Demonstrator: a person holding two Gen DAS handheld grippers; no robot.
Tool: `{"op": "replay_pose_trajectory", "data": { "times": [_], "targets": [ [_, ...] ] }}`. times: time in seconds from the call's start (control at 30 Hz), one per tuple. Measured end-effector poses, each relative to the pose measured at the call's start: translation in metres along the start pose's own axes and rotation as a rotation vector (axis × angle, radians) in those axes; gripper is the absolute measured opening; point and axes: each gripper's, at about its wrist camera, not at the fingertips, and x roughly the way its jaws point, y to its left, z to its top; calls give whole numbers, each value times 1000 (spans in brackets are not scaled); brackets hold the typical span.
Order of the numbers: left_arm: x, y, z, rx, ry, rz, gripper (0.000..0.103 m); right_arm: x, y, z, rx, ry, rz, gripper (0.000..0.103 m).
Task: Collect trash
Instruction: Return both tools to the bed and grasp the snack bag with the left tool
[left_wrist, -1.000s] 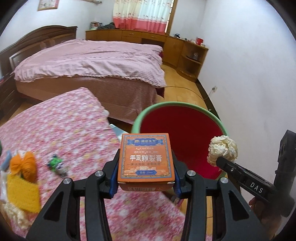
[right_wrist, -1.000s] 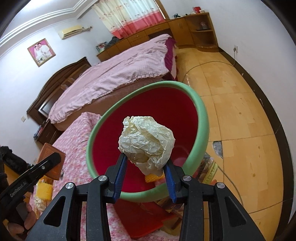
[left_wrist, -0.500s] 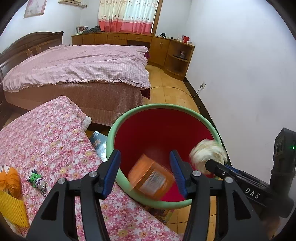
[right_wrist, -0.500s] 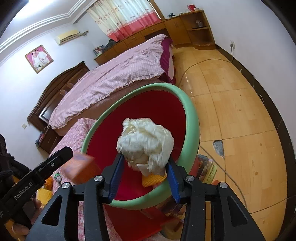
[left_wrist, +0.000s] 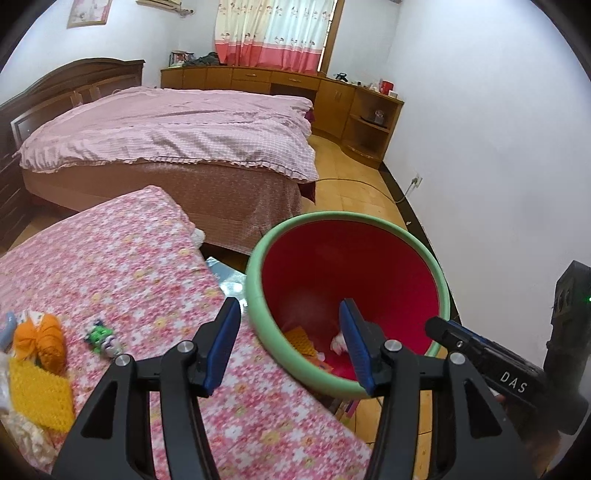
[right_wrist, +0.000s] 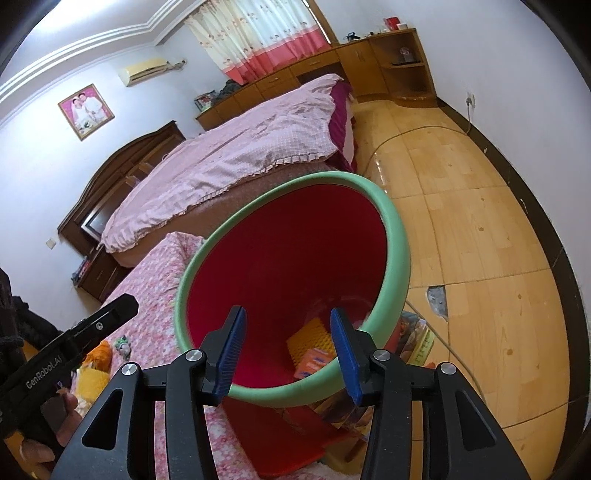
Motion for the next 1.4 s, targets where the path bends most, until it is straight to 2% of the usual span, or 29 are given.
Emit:
{"op": "replay_pose_trajectory", "data": {
  "times": [0.27,0.7,1.1,1.4],
  "targets": [
    [-36,27,-13,-38,-25,60,56,-11,24,-8,-35,0,39,49],
    [-105,99,-42,-147,-66,230,56,-17,77,-29,-118,45,121,49],
    [-158,182,-86,-249,-47,423,56,-11,124,-57,-196,100,170,49],
    [-161,238,-117,-286,35,517,56,-6,150,-74,-241,133,155,49]
  ]
}}
